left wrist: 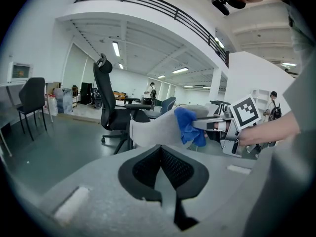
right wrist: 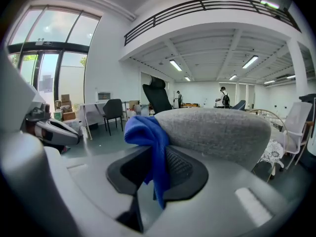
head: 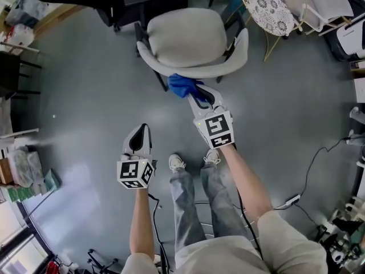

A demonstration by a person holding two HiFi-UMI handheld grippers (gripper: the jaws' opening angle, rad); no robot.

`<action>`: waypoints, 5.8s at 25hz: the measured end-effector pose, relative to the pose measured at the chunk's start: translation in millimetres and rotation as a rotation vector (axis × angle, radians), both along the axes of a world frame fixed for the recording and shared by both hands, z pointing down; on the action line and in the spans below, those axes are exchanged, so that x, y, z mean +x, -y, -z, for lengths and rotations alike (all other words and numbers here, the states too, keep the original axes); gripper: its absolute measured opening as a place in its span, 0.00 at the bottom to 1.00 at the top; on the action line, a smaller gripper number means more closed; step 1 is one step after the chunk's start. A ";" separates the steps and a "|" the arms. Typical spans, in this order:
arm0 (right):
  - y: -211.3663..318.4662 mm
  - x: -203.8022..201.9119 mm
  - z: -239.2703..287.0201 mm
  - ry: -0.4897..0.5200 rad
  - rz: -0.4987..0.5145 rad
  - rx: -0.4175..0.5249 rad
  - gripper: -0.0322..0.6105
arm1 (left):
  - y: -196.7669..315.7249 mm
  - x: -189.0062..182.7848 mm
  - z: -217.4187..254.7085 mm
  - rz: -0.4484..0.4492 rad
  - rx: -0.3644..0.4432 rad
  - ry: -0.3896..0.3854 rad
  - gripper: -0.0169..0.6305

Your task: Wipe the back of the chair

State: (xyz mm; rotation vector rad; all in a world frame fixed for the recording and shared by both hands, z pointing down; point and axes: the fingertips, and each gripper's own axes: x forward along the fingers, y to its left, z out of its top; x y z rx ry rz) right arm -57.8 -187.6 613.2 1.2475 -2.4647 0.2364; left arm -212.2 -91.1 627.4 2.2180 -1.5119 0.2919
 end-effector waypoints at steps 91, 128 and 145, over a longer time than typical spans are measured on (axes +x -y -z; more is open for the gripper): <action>20.8 -11.4 -67.3 -0.024 -0.080 -0.138 0.18 | 15.8 -13.6 -26.4 0.027 -0.036 0.008 0.03; 60.5 249.7 -56.1 -0.070 -0.312 -0.109 0.17 | 52.7 169.9 -28.4 -0.161 -0.042 0.023 0.03; -8.6 213.3 -83.6 -0.049 -0.304 -0.186 0.17 | 40.9 156.7 -23.1 -0.153 -0.038 0.008 0.03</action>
